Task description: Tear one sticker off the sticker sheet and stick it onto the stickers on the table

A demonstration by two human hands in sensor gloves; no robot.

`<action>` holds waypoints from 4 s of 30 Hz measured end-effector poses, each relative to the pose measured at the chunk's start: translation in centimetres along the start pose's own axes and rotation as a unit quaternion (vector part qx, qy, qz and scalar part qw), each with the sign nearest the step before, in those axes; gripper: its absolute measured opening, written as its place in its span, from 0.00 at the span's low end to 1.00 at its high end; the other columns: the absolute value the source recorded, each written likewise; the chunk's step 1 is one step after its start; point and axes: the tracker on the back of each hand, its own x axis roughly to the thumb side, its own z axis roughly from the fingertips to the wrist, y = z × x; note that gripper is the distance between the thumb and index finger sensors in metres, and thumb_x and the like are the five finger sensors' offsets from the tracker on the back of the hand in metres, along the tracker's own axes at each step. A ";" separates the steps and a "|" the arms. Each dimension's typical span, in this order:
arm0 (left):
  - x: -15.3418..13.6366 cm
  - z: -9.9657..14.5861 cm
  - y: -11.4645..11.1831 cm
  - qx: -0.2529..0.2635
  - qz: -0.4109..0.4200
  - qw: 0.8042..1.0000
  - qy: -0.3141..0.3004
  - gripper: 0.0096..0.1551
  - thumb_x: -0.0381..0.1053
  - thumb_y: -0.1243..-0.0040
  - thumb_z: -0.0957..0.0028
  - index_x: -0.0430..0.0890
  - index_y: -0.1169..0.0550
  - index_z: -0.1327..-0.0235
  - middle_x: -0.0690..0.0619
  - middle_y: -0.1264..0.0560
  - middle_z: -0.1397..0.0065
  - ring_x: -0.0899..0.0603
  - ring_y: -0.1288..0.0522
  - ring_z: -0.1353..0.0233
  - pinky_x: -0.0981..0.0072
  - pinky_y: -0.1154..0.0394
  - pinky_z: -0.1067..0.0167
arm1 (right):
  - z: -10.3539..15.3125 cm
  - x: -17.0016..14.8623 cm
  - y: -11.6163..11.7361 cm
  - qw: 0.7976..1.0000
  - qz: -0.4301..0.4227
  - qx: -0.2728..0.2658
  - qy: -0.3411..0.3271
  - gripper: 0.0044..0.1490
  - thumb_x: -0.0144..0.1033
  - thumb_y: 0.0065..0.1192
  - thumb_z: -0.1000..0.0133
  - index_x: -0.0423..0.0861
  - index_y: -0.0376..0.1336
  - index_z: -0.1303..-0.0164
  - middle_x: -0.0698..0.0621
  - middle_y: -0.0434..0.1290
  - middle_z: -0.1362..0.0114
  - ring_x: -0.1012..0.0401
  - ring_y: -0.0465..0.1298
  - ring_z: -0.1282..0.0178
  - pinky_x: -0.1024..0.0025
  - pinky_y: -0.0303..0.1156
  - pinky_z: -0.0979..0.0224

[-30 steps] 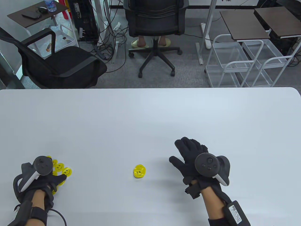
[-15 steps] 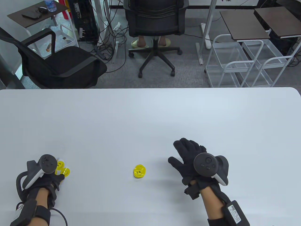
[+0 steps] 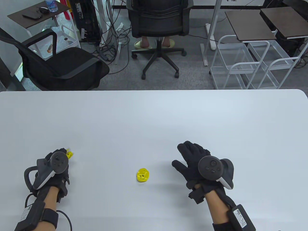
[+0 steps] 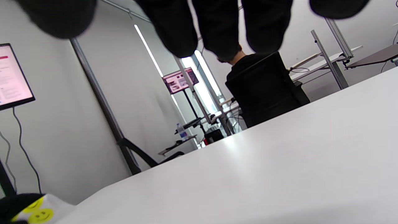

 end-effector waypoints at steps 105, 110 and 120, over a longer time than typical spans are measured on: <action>19.2 4.3 -3.3 -0.215 0.703 0.653 -0.182 0.25 0.53 0.35 0.43 0.44 0.21 0.36 0.49 0.14 0.38 0.41 0.12 0.42 0.56 0.14 0.49 | -0.6 0.8 2.6 0.962 -0.267 -0.023 0.045 0.27 0.47 0.65 0.44 0.41 0.71 0.44 0.52 0.79 0.58 0.69 0.74 0.81 0.72 0.73 0.80; 18.5 4.2 -3.2 -0.187 0.691 0.679 -0.163 0.24 0.52 0.35 0.44 0.43 0.20 0.39 0.49 0.12 0.41 0.42 0.10 0.44 0.56 0.13 0.52 | -0.2 0.8 1.7 0.968 -0.235 -0.066 0.051 0.35 0.53 0.67 0.45 0.40 0.68 0.38 0.51 0.78 0.55 0.68 0.74 0.79 0.72 0.73 0.79; 18.8 4.4 -3.1 -0.172 0.641 0.729 -0.166 0.25 0.51 0.37 0.43 0.39 0.20 0.39 0.47 0.12 0.41 0.41 0.10 0.44 0.55 0.13 0.52 | 0.6 4.9 0.9 0.989 -0.051 -0.103 -0.095 0.37 0.53 0.71 0.47 0.41 0.68 0.36 0.51 0.78 0.53 0.68 0.74 0.78 0.71 0.74 0.77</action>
